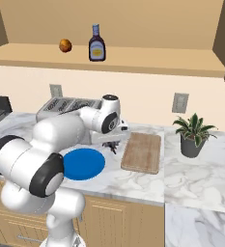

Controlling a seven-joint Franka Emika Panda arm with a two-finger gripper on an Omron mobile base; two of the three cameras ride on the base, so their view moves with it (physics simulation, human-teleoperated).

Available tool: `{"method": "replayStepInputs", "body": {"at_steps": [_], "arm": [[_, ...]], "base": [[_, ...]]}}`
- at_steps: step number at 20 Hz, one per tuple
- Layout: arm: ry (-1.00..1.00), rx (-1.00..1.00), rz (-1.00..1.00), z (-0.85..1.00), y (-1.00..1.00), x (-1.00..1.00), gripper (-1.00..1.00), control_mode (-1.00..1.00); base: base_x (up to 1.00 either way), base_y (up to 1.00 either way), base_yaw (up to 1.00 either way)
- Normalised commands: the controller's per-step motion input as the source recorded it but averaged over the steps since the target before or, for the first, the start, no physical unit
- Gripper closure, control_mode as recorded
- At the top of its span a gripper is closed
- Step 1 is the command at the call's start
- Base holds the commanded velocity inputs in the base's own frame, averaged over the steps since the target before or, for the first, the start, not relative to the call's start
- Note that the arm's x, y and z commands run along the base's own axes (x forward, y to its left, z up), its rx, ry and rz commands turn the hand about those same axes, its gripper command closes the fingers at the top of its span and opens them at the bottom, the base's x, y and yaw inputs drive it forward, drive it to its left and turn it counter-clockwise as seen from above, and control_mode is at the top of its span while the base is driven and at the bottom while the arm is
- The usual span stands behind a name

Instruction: Pick the fish from the plate and place it on the cutting board. Then pick the condiment bottle from the cabinet and place it next to the cutting board.

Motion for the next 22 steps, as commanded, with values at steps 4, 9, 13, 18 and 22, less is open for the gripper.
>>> {"method": "replayStepInputs", "body": {"at_steps": [4,9,13,18,22], "arm": [[0.0,0.0,0.0,0.0,-0.38,0.15,1.0,-1.0],[0.0,0.0,0.0,0.0,-0.35,0.15,1.0,-1.0],[0.0,0.01,0.0,0.0,-0.34,0.14,1.0,-1.0],[-0.03,0.0,0.0,-0.04,-0.22,0.02,1.0,-1.0],[-0.06,0.0,0.01,-0.17,-0.16,0.0,1.0,-1.0]], "base": [[0.0,0.0,0.0],[0.0,0.0,0.0],[0.0,0.0,0.0],[0.0,0.0,0.0],[0.0,0.0,0.0]]}}
